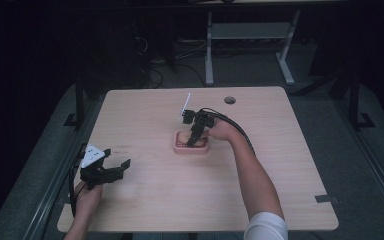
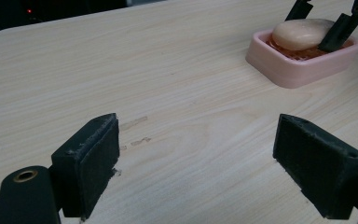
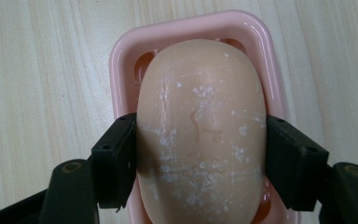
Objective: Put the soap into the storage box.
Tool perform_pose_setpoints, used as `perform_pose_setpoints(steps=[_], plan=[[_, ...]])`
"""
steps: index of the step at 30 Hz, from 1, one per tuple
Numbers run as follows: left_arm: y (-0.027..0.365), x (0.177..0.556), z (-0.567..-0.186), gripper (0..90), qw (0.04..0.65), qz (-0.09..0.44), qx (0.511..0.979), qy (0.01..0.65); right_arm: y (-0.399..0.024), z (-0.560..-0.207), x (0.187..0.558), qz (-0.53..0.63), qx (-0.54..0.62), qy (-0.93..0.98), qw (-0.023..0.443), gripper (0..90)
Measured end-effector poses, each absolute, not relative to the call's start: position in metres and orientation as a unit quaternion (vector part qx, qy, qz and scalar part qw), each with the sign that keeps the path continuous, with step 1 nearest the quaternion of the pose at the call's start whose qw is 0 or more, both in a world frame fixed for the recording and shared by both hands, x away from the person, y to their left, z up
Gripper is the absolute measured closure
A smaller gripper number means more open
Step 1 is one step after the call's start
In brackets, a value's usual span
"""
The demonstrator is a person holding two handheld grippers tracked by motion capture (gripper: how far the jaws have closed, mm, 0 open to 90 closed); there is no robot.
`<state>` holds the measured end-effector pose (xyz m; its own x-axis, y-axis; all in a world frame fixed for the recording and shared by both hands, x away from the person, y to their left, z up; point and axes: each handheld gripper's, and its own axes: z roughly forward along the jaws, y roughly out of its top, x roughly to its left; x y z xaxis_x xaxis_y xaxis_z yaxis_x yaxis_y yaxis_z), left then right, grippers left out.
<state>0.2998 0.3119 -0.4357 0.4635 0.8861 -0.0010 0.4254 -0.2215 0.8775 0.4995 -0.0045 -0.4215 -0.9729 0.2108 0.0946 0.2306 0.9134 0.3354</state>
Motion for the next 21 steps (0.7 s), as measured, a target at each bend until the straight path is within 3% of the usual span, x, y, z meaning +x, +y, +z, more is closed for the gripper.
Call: perform_pose_setpoints(steps=[21], plan=[[0.3121, 0.2997, -0.4357, 14.2, 0.433, 0.268, 0.737, 0.444, -0.0033, -0.4200, 0.4974, -0.175, -0.111, -0.978, 0.027, 31.3]])
